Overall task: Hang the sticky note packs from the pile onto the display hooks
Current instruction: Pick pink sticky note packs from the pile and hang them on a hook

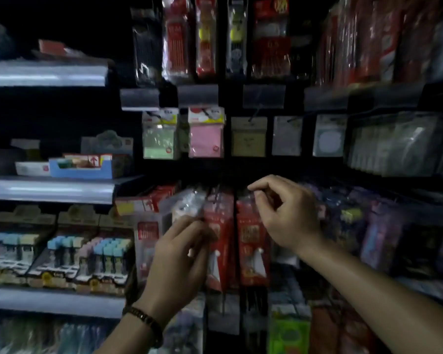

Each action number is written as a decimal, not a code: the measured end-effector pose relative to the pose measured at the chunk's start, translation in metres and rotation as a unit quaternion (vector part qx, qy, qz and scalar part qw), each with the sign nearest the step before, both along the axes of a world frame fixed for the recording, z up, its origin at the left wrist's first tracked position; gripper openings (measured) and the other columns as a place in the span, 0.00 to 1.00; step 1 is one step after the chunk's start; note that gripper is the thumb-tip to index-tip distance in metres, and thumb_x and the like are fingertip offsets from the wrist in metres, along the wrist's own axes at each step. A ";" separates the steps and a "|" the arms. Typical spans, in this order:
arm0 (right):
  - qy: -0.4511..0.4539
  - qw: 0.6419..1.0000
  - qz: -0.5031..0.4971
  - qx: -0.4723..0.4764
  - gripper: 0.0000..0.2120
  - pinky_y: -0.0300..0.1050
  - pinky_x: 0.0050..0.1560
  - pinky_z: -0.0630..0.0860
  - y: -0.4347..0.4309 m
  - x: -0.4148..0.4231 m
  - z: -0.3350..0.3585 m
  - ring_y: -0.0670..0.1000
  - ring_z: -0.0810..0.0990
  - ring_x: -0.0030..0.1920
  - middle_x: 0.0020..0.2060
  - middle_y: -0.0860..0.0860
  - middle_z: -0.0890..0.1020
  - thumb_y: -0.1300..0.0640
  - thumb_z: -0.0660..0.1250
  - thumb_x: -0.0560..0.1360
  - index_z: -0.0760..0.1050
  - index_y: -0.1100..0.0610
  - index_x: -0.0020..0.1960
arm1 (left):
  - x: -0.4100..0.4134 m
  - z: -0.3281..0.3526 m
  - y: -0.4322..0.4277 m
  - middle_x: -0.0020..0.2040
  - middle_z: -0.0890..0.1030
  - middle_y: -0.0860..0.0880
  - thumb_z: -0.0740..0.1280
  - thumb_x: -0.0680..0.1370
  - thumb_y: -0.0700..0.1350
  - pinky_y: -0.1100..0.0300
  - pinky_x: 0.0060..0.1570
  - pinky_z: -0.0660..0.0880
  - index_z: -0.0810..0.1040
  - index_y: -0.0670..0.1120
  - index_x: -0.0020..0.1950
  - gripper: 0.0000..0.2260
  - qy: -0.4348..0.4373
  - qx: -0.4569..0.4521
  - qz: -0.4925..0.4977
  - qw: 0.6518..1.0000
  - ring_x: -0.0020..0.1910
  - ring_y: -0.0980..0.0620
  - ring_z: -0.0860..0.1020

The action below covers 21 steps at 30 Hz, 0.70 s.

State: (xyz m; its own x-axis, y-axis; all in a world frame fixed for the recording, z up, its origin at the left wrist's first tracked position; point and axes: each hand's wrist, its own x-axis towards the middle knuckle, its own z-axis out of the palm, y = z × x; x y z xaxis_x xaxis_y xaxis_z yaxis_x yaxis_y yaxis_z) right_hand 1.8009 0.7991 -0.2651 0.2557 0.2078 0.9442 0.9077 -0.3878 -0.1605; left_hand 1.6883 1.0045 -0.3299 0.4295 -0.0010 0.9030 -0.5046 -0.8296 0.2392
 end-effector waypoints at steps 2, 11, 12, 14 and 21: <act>0.000 1.000 0.003 -0.010 0.06 0.37 0.40 0.73 -0.027 -0.014 -0.037 0.45 0.80 0.39 0.40 0.48 0.83 0.63 0.70 0.80 0.85 0.56 0.50 | -0.006 -0.041 -0.015 0.47 0.75 0.55 0.68 0.77 0.33 0.63 0.42 0.71 0.77 0.49 0.46 0.10 0.024 -0.006 -0.034 0.999 0.43 0.56 0.75; 0.298 0.946 -0.125 -0.037 0.05 0.47 0.34 0.77 -0.173 -0.038 -0.289 0.43 0.79 0.34 0.33 0.43 0.81 0.58 0.70 0.77 0.84 0.49 0.48 | -0.001 -0.274 -0.087 0.48 0.77 0.59 0.70 0.80 0.37 0.62 0.44 0.75 0.80 0.54 0.49 0.11 0.337 0.016 -0.114 0.934 0.45 0.62 0.78; 0.341 0.929 -0.140 -0.028 0.05 0.47 0.33 0.76 -0.187 -0.041 -0.318 0.43 0.79 0.32 0.32 0.43 0.80 0.56 0.69 0.78 0.83 0.48 0.48 | 0.001 -0.295 -0.092 0.48 0.79 0.60 0.71 0.79 0.38 0.64 0.44 0.75 0.81 0.57 0.50 0.12 0.368 0.014 -0.116 0.922 0.45 0.64 0.79; 0.401 0.900 -0.166 -0.028 0.05 0.48 0.33 0.75 -0.208 -0.047 -0.374 0.43 0.79 0.32 0.31 0.43 0.80 0.55 0.69 0.79 0.82 0.47 0.48 | 0.006 -0.334 -0.098 0.49 0.80 0.62 0.71 0.78 0.40 0.62 0.46 0.77 0.80 0.60 0.51 0.13 0.434 0.022 -0.121 0.893 0.46 0.65 0.80; 0.592 0.763 -0.220 -0.137 0.09 0.43 0.48 0.81 -0.221 -0.032 -0.534 0.46 0.85 0.48 0.46 0.44 0.86 0.57 0.74 0.76 0.82 0.47 0.54 | 0.037 -0.442 -0.109 0.51 0.80 0.62 0.68 0.80 0.50 0.55 0.48 0.81 0.76 0.70 0.50 0.11 0.581 0.053 -0.119 0.803 0.46 0.64 0.81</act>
